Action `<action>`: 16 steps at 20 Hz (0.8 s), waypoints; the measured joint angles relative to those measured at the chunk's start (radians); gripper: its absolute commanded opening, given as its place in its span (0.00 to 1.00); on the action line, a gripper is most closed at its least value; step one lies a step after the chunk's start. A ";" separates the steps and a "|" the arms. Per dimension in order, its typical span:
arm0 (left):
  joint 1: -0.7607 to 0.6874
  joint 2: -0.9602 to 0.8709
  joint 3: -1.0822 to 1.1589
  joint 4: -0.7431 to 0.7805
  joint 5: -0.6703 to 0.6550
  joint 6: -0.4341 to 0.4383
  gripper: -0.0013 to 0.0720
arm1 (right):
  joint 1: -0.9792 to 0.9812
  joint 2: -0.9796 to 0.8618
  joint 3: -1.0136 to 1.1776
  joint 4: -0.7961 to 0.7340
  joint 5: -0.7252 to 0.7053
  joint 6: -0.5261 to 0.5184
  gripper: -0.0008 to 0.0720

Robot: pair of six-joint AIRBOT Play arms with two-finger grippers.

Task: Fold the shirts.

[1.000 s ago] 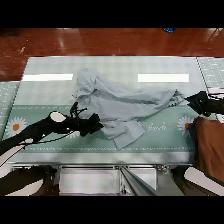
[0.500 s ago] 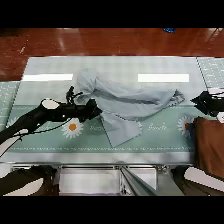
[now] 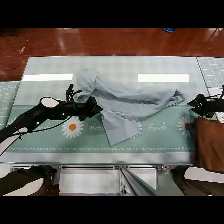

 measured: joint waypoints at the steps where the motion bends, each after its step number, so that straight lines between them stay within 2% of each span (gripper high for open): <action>1: 0.000 0.000 0.000 0.000 0.000 0.000 0.04 | 0.000 -0.019 0.014 0.027 0.005 -0.015 0.57; 9: 0.000 -0.001 0.000 0.000 0.019 0.000 0.04 | 0.034 -0.163 0.133 0.191 0.036 -0.096 0.57; 10: 0.000 -0.001 0.000 0.000 0.025 0.000 0.04 | 0.049 -0.179 0.145 0.202 0.040 -0.100 0.55; 12: 0.000 -0.001 0.000 0.000 0.027 0.000 0.04 | 0.082 -0.207 0.167 0.214 0.040 -0.107 0.36; 13: 0.000 -0.001 0.000 0.000 0.027 -0.001 0.04 | 0.098 -0.216 0.174 0.215 0.040 -0.108 0.16; 14: 0.000 -0.001 0.000 0.000 0.027 -0.002 0.04 | 0.111 -0.223 0.179 0.211 0.037 -0.111 0.04; 16: 0.000 -0.001 0.001 0.000 0.028 -0.003 0.04 | 0.127 -0.231 0.187 0.215 0.047 -0.129 0.04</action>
